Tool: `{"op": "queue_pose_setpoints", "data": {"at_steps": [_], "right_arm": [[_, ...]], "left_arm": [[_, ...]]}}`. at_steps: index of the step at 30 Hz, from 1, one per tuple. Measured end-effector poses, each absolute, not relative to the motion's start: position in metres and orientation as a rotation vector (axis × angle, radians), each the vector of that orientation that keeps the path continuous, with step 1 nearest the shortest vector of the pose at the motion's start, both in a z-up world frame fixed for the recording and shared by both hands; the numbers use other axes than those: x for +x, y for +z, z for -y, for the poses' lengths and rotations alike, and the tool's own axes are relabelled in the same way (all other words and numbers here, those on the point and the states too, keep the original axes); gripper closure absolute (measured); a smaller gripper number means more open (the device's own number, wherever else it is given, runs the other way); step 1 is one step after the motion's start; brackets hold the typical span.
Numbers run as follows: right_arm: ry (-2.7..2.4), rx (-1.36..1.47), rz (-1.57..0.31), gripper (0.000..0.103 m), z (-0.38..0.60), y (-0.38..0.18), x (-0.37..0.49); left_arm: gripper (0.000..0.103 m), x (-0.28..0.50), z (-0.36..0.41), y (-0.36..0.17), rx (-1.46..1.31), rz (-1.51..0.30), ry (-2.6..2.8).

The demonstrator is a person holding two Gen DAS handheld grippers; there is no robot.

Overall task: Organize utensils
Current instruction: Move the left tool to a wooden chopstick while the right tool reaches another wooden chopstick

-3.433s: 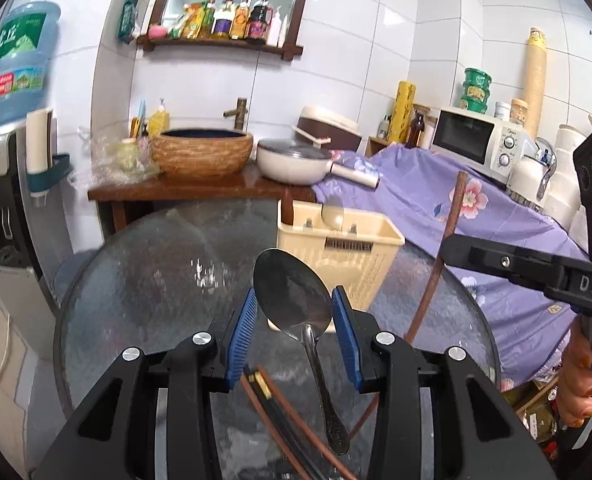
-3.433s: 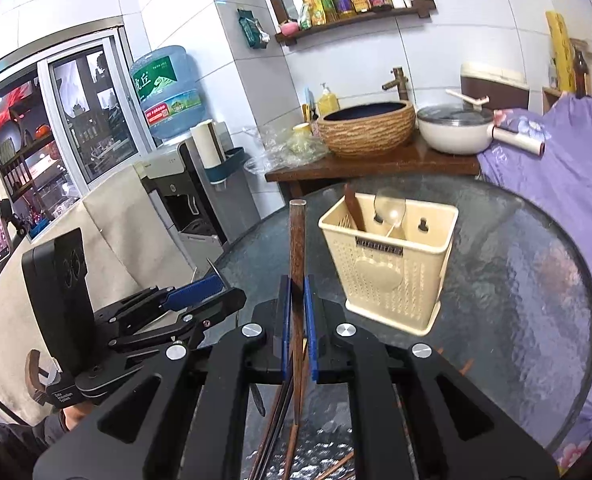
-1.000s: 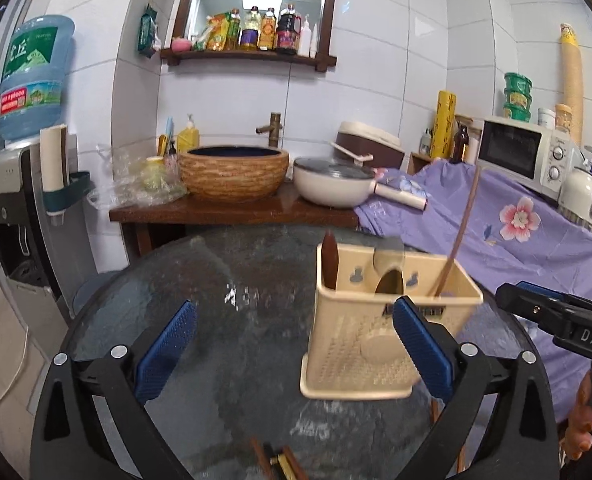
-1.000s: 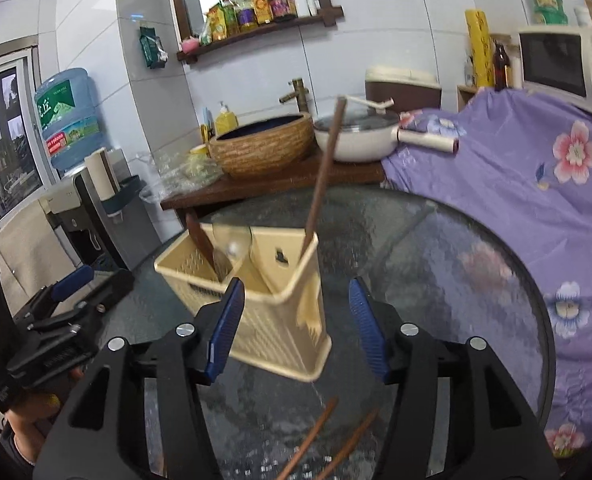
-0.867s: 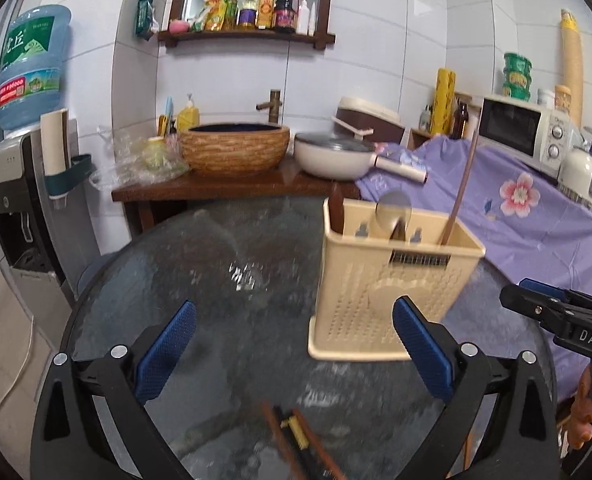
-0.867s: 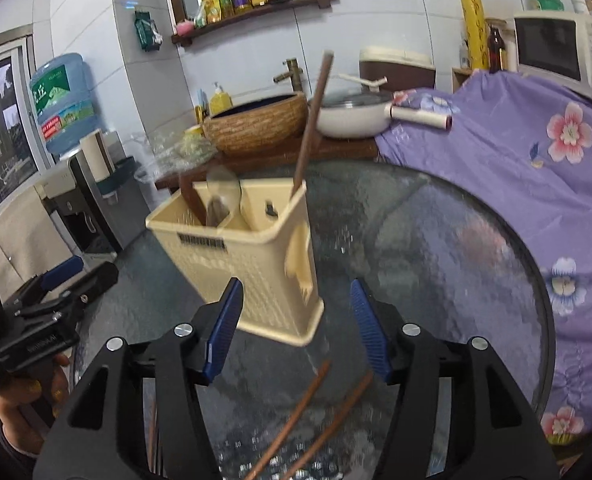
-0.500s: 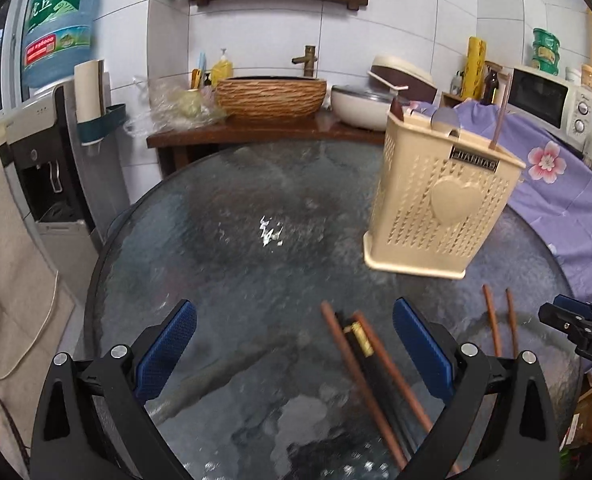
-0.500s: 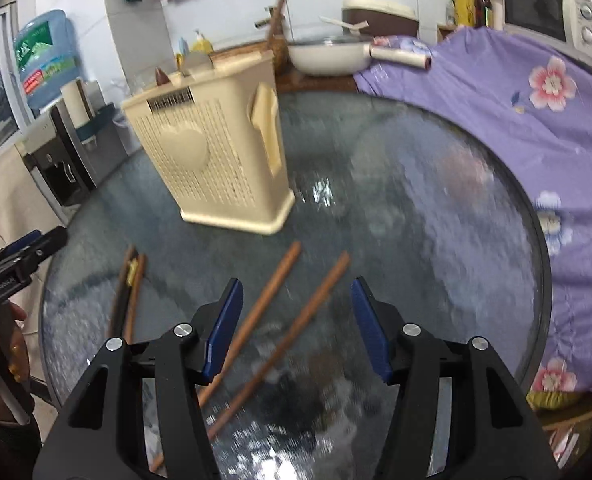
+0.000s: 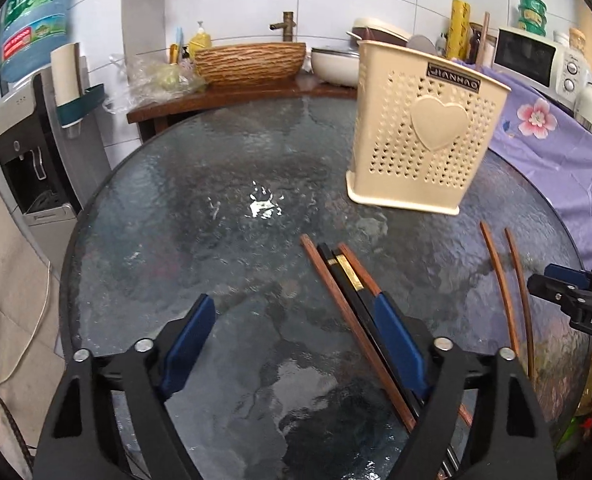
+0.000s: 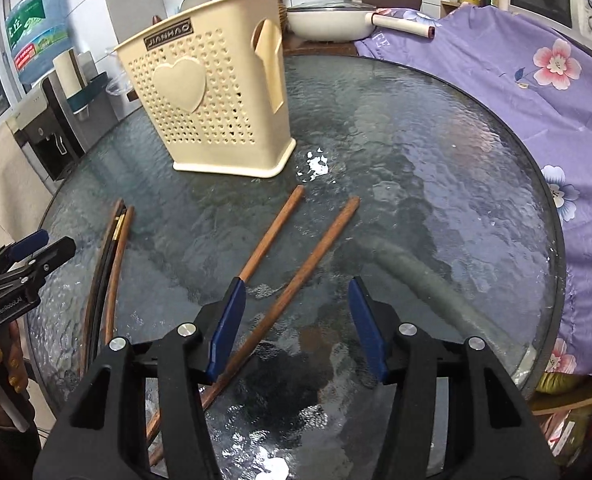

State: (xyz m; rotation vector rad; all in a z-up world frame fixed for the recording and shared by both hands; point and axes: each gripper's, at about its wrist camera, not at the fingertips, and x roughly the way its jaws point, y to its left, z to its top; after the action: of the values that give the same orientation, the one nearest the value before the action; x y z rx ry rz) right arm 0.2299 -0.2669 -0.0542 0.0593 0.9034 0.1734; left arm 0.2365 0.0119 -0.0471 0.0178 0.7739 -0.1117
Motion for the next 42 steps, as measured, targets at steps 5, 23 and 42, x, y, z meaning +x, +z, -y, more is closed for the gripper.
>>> {"op": "queue_pose_setpoints", "data": {"at_steps": [5,23,42], "right_arm": [[0.177,0.047,-0.91,0.049,0.262,-0.057,0.229],[0.149,-0.013,-0.911,0.049,0.255,-0.06,0.226],[0.109,-0.042,-0.953,0.066,0.255,-0.065,0.25]], "left_arm": [[0.033,0.238,-0.004,-0.054,0.046,-0.796,-0.124],[0.035,0.237,-0.004,-0.063,0.147,-0.822,-0.071],[0.042,0.25,0.0,-0.064,0.102,-0.855,-0.092]]}}
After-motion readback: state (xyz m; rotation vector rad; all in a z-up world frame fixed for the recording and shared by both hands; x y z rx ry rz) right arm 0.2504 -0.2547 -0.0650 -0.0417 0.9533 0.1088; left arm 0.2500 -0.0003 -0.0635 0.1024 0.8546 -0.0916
